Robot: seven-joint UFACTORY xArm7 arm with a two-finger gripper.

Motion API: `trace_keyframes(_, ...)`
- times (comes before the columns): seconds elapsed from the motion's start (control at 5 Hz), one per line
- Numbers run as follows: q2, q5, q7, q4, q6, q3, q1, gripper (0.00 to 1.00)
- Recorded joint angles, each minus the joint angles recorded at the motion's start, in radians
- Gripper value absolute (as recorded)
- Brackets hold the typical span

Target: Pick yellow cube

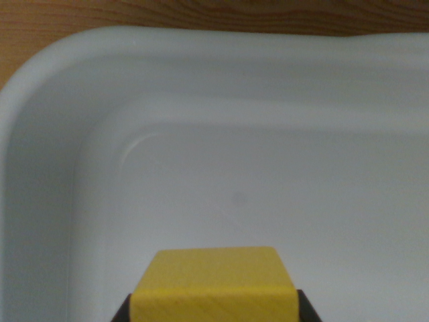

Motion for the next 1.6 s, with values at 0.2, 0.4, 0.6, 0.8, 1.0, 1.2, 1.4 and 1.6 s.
trace_keyframes(0.2, 0.000, 0.0000, 0.000, 0.000, 0.000, 0.000, 0.0000, 1.00)
trace_keyframes(0.4, -0.010, 0.0019, -0.001, 0.018, 0.027, 0.001, -0.0001, 1.00)
trace_keyframes(0.6, -0.010, 0.0019, -0.001, 0.018, 0.027, 0.001, -0.0001, 1.00)
trace_keyframes(0.8, -0.018, 0.0034, -0.002, 0.031, 0.049, 0.001, -0.0002, 1.00)
trace_keyframes(1.0, -0.018, 0.0034, -0.002, 0.031, 0.049, 0.001, -0.0002, 1.00)
trace_keyframes(1.2, -0.023, 0.0043, -0.002, 0.040, 0.062, 0.002, -0.0002, 1.00)
trace_keyframes(1.4, -0.023, 0.0043, -0.002, 0.040, 0.062, 0.002, -0.0002, 1.00)
trace_keyframes(1.6, -0.025, 0.0047, -0.002, 0.043, 0.068, 0.002, -0.0003, 1.00)
